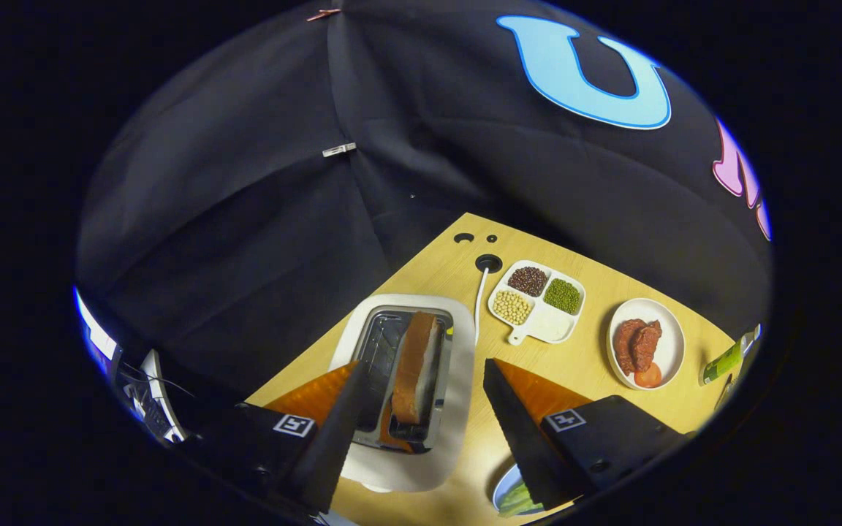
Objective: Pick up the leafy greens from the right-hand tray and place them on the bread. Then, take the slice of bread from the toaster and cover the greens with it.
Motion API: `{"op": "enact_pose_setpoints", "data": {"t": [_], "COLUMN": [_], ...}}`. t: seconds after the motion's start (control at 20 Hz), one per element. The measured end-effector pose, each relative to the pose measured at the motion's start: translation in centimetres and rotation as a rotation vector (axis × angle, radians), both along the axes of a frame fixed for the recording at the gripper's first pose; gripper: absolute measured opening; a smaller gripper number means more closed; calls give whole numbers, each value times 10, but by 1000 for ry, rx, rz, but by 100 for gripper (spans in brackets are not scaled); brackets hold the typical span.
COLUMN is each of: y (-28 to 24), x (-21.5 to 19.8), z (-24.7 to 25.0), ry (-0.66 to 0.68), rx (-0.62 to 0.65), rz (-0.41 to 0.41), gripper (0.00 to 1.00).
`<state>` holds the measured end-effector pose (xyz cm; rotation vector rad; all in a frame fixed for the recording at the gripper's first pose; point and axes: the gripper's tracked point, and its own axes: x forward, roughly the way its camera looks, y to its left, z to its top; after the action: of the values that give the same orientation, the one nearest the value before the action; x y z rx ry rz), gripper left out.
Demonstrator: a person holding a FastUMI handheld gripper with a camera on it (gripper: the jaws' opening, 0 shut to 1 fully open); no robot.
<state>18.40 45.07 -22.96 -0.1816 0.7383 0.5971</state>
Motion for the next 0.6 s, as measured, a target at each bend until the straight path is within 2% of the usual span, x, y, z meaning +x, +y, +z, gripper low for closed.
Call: {"op": "enact_pose_setpoints", "data": {"t": [0.1,0.15,0.25,0.35,0.55,0.6], "y": [4,5,9,12,10,10], "x": [4,4,3,1,6,5], "z": [-3,-7,-12,-17,-23,-22], "ry": [4,6,20,32,25,29], "rx": [-6,-14,-25,-35,-66,-62], "rz": [-6,-13,-14,-8,-33,-36], "gripper": [90,77,60,60,21,20]}}
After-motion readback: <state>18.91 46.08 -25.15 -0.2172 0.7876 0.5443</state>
